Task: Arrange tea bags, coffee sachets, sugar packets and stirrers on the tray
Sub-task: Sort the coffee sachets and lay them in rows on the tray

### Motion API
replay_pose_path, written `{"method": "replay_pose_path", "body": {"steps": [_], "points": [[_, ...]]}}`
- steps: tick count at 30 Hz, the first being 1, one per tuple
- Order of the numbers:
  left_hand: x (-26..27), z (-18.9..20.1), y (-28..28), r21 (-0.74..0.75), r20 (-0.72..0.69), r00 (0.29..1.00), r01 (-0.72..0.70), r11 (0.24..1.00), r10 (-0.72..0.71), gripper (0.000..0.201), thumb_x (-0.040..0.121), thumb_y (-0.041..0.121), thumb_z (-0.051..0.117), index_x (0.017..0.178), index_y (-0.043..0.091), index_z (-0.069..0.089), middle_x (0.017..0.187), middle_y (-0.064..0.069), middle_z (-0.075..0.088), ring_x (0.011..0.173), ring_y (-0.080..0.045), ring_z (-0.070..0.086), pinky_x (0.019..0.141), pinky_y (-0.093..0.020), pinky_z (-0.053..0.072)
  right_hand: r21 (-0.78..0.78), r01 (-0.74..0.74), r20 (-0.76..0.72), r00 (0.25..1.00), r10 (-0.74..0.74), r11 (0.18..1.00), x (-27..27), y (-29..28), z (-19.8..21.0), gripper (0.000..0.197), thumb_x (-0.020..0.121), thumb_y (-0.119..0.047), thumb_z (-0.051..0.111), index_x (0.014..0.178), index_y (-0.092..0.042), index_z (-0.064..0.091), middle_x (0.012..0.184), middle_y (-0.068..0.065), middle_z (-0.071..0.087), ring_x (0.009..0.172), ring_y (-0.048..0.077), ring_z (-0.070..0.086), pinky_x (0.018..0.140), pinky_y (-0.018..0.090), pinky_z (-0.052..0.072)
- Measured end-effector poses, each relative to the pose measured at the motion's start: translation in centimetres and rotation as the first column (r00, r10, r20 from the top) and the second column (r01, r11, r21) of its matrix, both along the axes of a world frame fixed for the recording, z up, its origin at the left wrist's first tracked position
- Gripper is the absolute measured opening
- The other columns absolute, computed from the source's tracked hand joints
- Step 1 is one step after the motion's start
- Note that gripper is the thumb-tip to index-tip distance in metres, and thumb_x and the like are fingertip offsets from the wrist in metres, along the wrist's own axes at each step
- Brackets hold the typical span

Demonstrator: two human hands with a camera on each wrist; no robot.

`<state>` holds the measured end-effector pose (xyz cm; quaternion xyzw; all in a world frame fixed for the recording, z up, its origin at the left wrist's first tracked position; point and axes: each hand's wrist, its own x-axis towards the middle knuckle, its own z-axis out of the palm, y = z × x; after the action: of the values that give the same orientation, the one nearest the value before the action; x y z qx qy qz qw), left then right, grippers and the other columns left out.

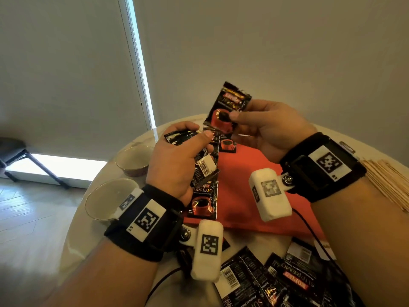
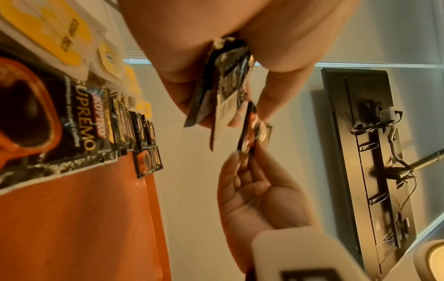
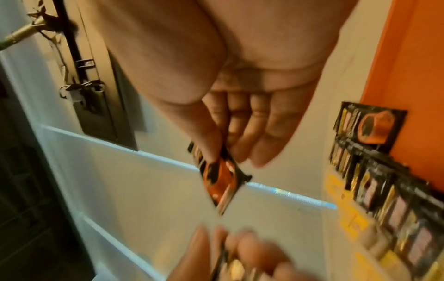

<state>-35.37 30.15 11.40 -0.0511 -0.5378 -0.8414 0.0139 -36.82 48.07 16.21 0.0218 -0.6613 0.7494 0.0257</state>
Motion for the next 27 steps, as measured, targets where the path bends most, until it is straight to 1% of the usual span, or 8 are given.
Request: {"method": "replay_pose_path", "body": {"steps": [3,6,8,11,16,18,20,27], "points": [[-0.3,-0.1,-0.2,0.013,0.027,0.999,-0.028,1.000,0.028,0.027,0.087,-0.006,0.072,0.102,0.016,0.069,0.081,-0.013,0.071,0.072,-0.024,0.072,0.072,-0.045,0.061,-0.095,0.208,0.088,0.976,-0.200,0.974,-1.9,2.0,-1.4,0.010,0.089,-0.004,0.073,0.090,-0.013,0.069,0.076,0.004,0.072,0.056,0.011,0.062,0.054,0.025,0.055],[-0.3,-0.1,-0.2,-0.006,0.018,0.999,-0.042,0.999,0.042,0.038,0.067,0.000,0.077,0.099,0.020,0.071,0.094,-0.015,0.071,0.080,-0.026,0.072,0.071,-0.043,0.058,0.061,0.267,0.266,0.924,-0.273,0.962,-4.5,3.8,-4.1,0.010,0.093,-0.003,0.068,0.101,-0.009,0.068,0.077,0.005,0.069,0.053,0.010,0.062,0.051,0.027,0.054],[-0.2,0.0,-0.2,-0.009,0.015,0.999,-0.037,0.999,0.037,0.040,0.063,0.002,0.076,0.099,0.020,0.071,0.097,-0.015,0.070,0.082,-0.027,0.071,0.071,-0.042,0.057,0.191,0.274,0.345,0.880,-0.326,0.942,-5.8,4.3,-5.3,0.008,0.095,0.000,0.063,0.099,-0.006,0.067,0.076,0.007,0.066,0.052,0.011,0.062,0.053,0.030,0.055],[-0.3,-0.2,-0.4,0.007,0.023,0.999,-0.038,0.999,0.038,0.036,0.074,-0.005,0.073,0.101,0.019,0.071,0.095,-0.012,0.070,0.086,-0.029,0.072,0.071,-0.041,0.057,0.312,0.235,0.355,0.870,-0.342,0.921,-7.1,4.1,-6.0,0.008,0.093,0.004,0.064,0.088,-0.002,0.065,0.077,0.013,0.065,0.063,0.021,0.062,0.071,0.035,0.054],[-0.4,-0.1,-0.4,-0.019,0.042,0.996,-0.073,0.997,0.074,0.048,0.056,0.010,0.075,0.103,0.023,0.072,0.109,-0.016,0.069,0.098,-0.035,0.073,0.073,-0.045,0.060,0.399,0.190,0.349,0.873,-0.340,0.897,-8.2,3.5,-6.3,0.011,0.083,0.002,0.078,0.079,-0.001,0.068,0.077,0.014,0.069,0.080,0.027,0.066,0.092,0.042,0.055],[-0.4,0.0,-0.4,-0.025,0.038,0.996,-0.081,0.996,0.081,0.048,0.056,0.011,0.076,0.103,0.024,0.072,0.110,-0.017,0.070,0.102,-0.038,0.072,0.079,-0.052,0.062,0.395,0.162,0.368,0.874,-0.318,0.904,-8.5,3.4,-6.5,0.010,0.084,0.003,0.077,0.080,0.000,0.068,0.078,0.014,0.068,0.072,0.024,0.066,0.084,0.038,0.059],[-0.4,0.0,-0.5,-0.027,0.037,0.996,-0.083,0.996,0.084,0.049,0.056,0.011,0.076,0.103,0.024,0.072,0.107,-0.015,0.071,0.100,-0.037,0.073,0.081,-0.050,0.061,0.393,0.163,0.376,0.870,-0.320,0.905,-8.7,3.3,-6.6,0.009,0.085,0.004,0.076,0.082,0.001,0.068,0.076,0.013,0.067,0.066,0.019,0.064,0.073,0.032,0.059],[-0.4,0.1,-0.6,-0.024,0.056,0.996,-0.066,0.998,0.067,0.048,0.061,0.005,0.075,0.107,0.020,0.072,0.100,-0.011,0.071,0.087,-0.029,0.074,0.072,-0.042,0.060,0.451,0.158,0.375,0.860,-0.347,0.879,-8.9,3.0,-6.5,0.011,0.083,0.001,0.079,0.090,0.003,0.070,0.077,0.010,0.068,0.065,0.015,0.063,0.065,0.027,0.058]]}}
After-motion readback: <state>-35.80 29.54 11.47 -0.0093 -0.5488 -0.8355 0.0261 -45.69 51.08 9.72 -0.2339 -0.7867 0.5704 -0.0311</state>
